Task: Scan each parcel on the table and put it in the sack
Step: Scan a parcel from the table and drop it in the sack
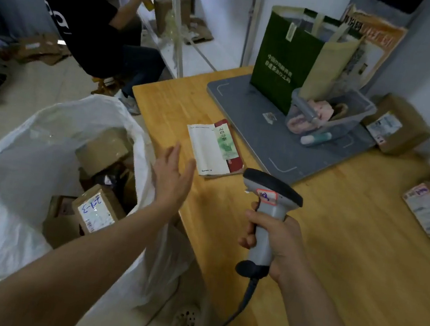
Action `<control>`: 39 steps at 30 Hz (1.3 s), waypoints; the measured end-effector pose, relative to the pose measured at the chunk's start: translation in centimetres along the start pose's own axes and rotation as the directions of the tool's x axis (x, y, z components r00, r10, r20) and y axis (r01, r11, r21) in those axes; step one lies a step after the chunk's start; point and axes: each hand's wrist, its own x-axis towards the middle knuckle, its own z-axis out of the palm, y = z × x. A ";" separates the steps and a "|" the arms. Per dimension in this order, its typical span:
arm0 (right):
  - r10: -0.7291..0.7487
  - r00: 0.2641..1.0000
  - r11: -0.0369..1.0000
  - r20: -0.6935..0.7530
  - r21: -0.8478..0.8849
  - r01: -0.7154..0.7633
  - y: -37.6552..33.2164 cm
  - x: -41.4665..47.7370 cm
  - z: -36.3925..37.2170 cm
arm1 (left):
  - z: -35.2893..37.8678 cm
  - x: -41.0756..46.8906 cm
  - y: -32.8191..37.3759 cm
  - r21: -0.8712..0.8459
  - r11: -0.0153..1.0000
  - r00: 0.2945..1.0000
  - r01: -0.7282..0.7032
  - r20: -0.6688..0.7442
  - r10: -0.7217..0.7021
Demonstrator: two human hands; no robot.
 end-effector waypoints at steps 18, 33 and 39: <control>-0.056 0.804 0.601 -0.591 0.624 0.500 -8.9 -2.8 -27.0 | 29.1 -11.0 19.8 -0.007 0.674 0.400 -0.739 0.800 0.447; 0.035 0.805 0.671 -0.593 0.611 0.420 -3.3 2.5 -35.7 | 53.8 -14.3 31.7 0.032 -0.142 0.015 -0.989 0.993 0.120; 0.059 0.798 0.688 -0.600 0.604 0.403 -2.7 2.3 -36.1 | 53.2 -15.2 32.8 0.002 -0.337 -0.007 -0.941 1.000 0.025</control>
